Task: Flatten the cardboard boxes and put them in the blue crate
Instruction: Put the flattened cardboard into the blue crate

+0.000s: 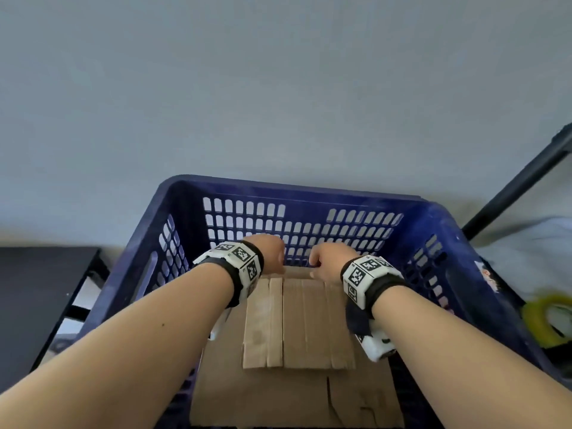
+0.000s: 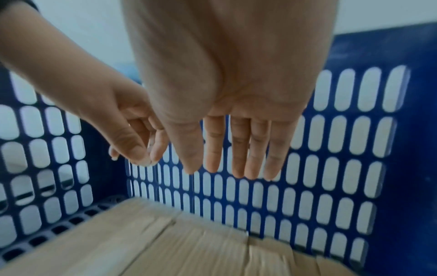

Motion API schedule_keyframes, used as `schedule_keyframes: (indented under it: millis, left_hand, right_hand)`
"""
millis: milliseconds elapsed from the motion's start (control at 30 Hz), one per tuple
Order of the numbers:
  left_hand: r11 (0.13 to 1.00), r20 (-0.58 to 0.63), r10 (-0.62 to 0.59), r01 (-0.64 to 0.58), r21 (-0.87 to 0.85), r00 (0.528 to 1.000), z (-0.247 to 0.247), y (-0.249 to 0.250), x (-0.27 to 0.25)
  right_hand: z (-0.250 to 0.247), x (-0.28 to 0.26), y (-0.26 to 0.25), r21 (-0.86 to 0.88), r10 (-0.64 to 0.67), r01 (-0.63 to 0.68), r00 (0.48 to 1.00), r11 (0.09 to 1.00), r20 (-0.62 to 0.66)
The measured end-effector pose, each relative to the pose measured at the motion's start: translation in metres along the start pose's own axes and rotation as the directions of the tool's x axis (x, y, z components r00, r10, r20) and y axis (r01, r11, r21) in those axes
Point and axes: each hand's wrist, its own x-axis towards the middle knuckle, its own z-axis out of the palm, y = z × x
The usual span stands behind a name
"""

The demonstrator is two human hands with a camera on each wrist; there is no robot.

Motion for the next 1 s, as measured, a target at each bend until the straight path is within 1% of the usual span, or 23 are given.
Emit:
schedule_keyframes:
  millis: [100, 200, 300, 367, 433, 500, 567, 633, 767, 867, 1000]
  left_hand:
    - [1.000, -0.105, -0.011, 0.011, -0.005, 0.994, -0.017, 0.003, -0.019]
    - [1.000, -0.189, 0.004, -0.007, -0.012, 0.982, -0.033, 0.006, -0.041]
    - [0.999, -0.299, 0.006, -0.017, -0.036, 0.954, -0.051, 0.007, -0.067]
    - [0.998, -0.377, -0.012, -0.010, -0.057, 0.926, -0.065, 0.005, -0.087]
    - [0.997, -0.468, -0.036, 0.001, -0.075, 0.883, -0.078, -0.001, -0.108]
    - [0.996, -0.544, -0.077, 0.038, -0.082, 0.835, -0.087, -0.011, -0.131]
    - [0.993, -0.595, -0.118, 0.094, -0.072, 0.795, -0.091, -0.023, -0.155]
    - [0.987, -0.620, -0.156, 0.153, -0.058, 0.769, -0.092, -0.037, -0.178]
    - [0.962, -0.611, -0.264, 0.250, -0.111, 0.746, -0.082, -0.074, -0.225]
    - [0.940, -0.602, -0.333, 0.303, -0.156, 0.726, -0.067, -0.106, -0.259]
    - [0.910, -0.591, -0.412, 0.351, -0.222, 0.693, -0.048, -0.157, -0.304]
  right_hand:
    - [-0.021, -0.020, -0.004, 0.024, -0.019, 0.022, 0.992, 0.999, -0.128]
    - [-0.036, -0.040, -0.008, 0.035, -0.054, 0.063, 0.976, 0.997, -0.211]
    - [-0.054, -0.058, -0.016, 0.063, -0.061, 0.082, 0.959, 0.995, -0.278]
    - [-0.066, -0.069, -0.026, 0.076, -0.074, 0.104, 0.943, 0.992, -0.326]
    - [-0.075, -0.078, -0.040, 0.081, -0.103, 0.146, 0.912, 0.986, -0.397]
    - [-0.082, -0.087, -0.057, 0.061, -0.138, 0.187, 0.875, 0.981, -0.464]
    - [-0.086, -0.094, -0.075, 0.042, -0.178, 0.229, 0.850, 0.973, -0.496]
    - [-0.089, -0.102, -0.095, 0.035, -0.222, 0.279, 0.830, 0.960, -0.512]
    - [-0.089, -0.117, -0.148, 0.011, -0.317, 0.376, 0.796, 0.927, -0.515]
    - [-0.081, -0.127, -0.195, -0.034, -0.392, 0.434, 0.776, 0.900, -0.495]
    - [-0.065, -0.140, -0.264, -0.065, -0.458, 0.488, 0.755, 0.871, -0.470]
